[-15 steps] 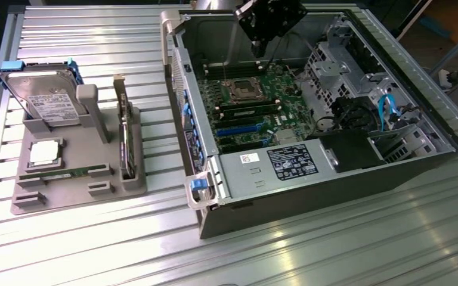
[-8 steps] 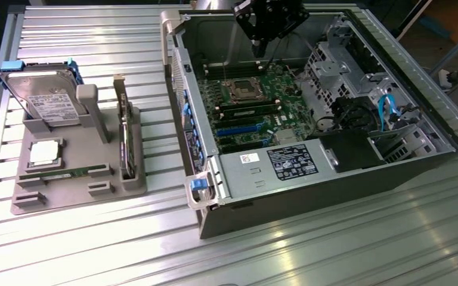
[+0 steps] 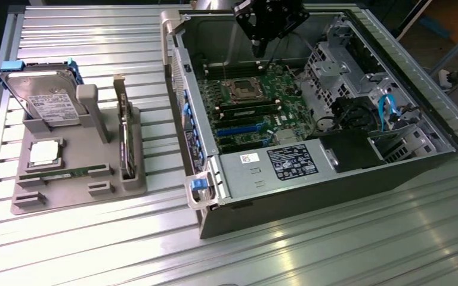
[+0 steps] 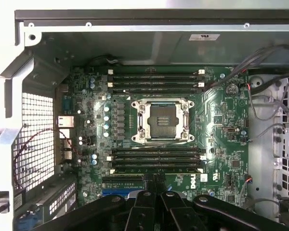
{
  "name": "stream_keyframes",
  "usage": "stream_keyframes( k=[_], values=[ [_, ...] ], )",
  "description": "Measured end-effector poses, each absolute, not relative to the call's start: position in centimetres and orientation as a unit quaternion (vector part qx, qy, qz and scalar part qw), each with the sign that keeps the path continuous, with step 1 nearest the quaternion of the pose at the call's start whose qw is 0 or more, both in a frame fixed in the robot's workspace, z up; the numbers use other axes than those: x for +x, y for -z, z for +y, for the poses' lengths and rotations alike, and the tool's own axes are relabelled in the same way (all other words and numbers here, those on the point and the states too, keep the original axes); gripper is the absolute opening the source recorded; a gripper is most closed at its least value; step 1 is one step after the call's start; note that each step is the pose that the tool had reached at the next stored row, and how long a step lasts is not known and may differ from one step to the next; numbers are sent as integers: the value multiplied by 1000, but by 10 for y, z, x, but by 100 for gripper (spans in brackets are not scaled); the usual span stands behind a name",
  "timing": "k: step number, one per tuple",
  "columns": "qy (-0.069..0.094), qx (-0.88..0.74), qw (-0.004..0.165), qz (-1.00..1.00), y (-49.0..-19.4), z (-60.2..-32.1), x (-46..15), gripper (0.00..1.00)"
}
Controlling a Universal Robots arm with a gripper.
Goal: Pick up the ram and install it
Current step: 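Press down the ram until it locks into place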
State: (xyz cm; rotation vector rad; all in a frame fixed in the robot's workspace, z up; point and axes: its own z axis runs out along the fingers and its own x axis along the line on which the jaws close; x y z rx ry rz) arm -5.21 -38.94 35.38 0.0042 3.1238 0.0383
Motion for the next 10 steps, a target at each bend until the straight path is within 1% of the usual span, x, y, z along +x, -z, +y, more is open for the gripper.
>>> stream_keyframes(
  k=[10],
  values=[
    [-12,-7,9,1000,-354,-389,-52,11]
  ],
)
